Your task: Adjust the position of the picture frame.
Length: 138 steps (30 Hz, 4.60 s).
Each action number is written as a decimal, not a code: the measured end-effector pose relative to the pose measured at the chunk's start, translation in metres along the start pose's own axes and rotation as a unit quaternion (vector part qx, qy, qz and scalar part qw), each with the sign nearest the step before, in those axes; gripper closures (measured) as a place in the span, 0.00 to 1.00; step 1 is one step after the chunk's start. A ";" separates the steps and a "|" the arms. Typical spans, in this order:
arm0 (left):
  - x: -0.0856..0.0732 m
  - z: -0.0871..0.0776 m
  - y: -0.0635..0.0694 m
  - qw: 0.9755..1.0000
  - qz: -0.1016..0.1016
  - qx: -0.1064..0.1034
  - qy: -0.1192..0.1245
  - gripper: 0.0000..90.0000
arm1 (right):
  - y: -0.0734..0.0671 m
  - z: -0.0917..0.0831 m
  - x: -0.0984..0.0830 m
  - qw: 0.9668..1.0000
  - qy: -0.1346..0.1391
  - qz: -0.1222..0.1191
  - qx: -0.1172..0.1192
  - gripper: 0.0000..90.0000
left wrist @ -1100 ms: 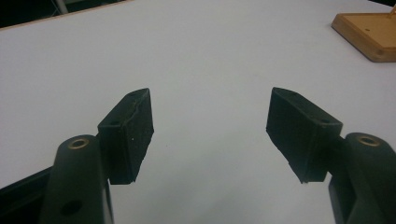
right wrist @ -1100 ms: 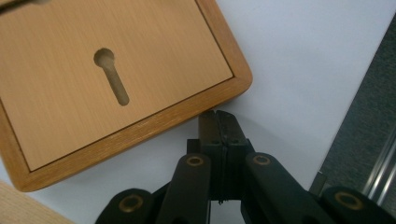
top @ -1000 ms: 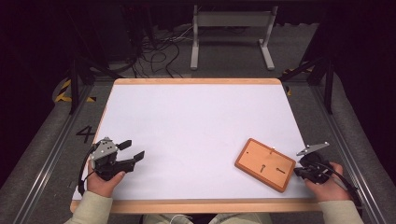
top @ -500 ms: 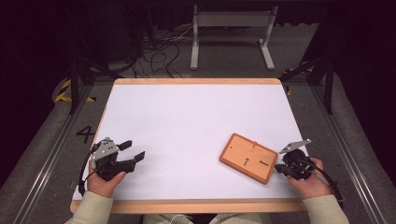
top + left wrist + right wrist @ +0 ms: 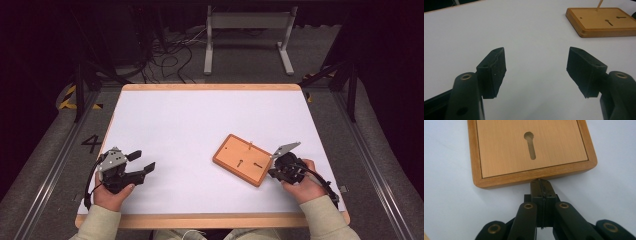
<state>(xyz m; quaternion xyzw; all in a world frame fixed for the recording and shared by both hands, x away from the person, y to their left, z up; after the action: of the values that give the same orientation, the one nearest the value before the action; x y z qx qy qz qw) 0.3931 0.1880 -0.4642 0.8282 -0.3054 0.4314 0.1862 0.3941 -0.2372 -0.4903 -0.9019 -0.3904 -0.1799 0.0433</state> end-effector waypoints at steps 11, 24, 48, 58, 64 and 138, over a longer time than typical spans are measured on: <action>0.000 0.001 0.001 1.000 -0.012 -0.003 0.002 0.35 | 0.047 -0.006 0.032 0.997 0.061 0.010 -0.043 1.00; -0.002 0.003 0.000 1.000 -0.011 -0.003 -0.005 0.35 | 0.055 0.018 0.031 0.999 0.044 0.002 -0.007 1.00; 0.000 0.005 0.002 1.000 -0.008 -0.008 -0.005 0.35 | -0.034 0.011 0.042 0.991 0.048 -0.072 0.103 1.00; -0.001 0.005 0.001 1.000 -0.006 -0.007 -0.005 0.35 | -0.063 0.015 0.052 0.983 0.058 -0.097 0.143 1.00; 0.000 0.006 0.002 1.000 -0.004 -0.007 -0.006 0.35 | -0.081 0.019 0.062 0.977 0.065 -0.118 0.164 1.00; -0.011 -0.014 -0.008 0.999 -0.037 0.012 0.008 0.35 | -0.033 0.073 0.260 0.990 0.070 -0.099 0.078 1.00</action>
<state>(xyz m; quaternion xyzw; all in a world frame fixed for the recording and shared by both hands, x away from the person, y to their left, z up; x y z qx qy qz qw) 0.3853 0.2058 -0.4664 0.8377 -0.2676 0.4345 0.1944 0.5553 -0.0196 -0.4675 -0.8382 -0.4862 -0.2146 0.1226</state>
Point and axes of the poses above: each handheld gripper's, and its own axes: z roughly forward along the jaws, x roughly out of its top, y roughly to its right, the point moved 8 cm from there along z, roughly forward along the jaws, and after that the axes turned 6 degrees about -y, right-handed, at the moved point
